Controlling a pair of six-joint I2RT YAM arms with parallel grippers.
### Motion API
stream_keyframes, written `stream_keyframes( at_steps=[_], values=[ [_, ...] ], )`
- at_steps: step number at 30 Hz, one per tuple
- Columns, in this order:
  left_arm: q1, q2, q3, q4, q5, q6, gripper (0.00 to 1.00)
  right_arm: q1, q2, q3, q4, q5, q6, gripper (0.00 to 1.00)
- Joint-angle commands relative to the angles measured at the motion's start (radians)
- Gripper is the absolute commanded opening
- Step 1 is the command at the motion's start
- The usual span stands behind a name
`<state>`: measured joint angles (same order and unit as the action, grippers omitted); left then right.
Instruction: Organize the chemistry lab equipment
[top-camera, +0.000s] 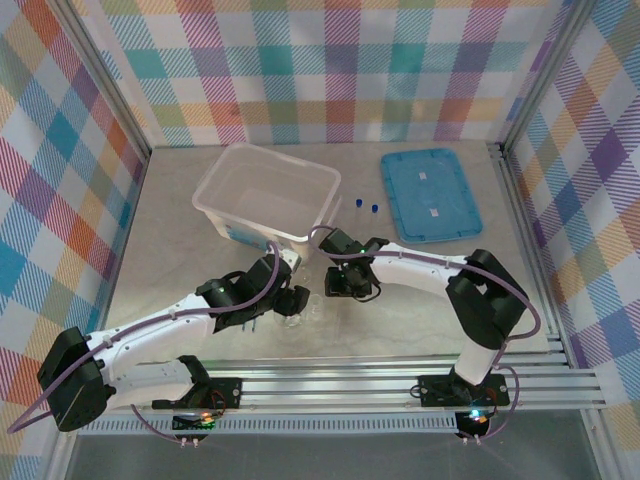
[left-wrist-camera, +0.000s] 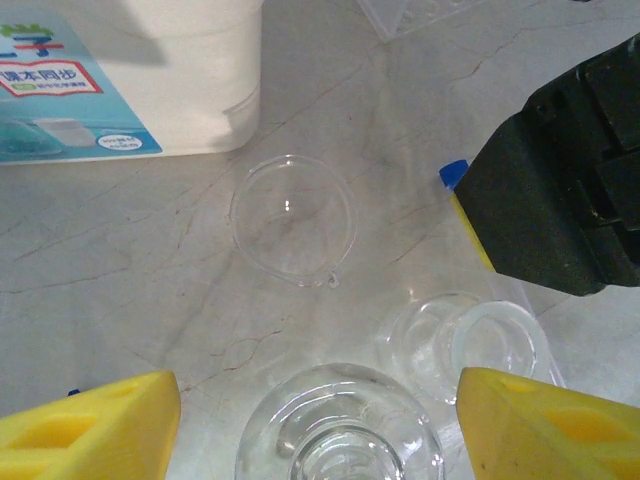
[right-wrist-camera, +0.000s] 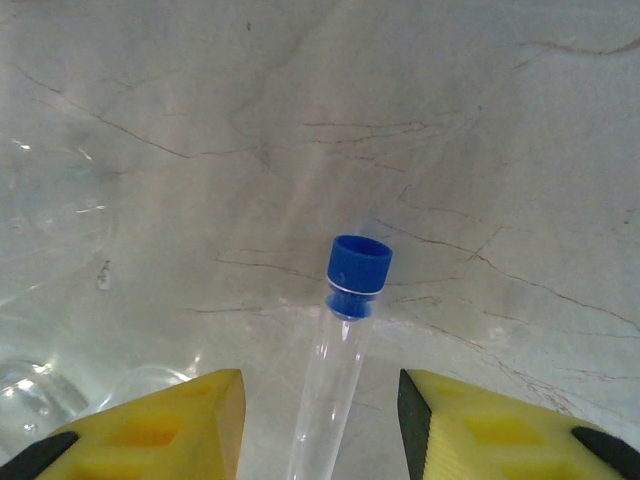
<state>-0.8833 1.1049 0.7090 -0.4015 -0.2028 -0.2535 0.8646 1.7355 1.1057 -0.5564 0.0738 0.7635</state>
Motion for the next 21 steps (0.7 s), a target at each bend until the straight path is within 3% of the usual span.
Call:
stream_keyframes(
  at_steps=[1,21],
  values=[
    [-0.014,-0.028,-0.022,-0.018,-0.020,-0.020,0.73,0.007,0.018,-0.008,0.012,-0.007,0.018,0.45],
    [-0.014,-0.054,-0.051,0.009,-0.009,-0.023,0.73,0.007,0.097,0.037,-0.043,0.061,0.028,0.36]
  ],
)
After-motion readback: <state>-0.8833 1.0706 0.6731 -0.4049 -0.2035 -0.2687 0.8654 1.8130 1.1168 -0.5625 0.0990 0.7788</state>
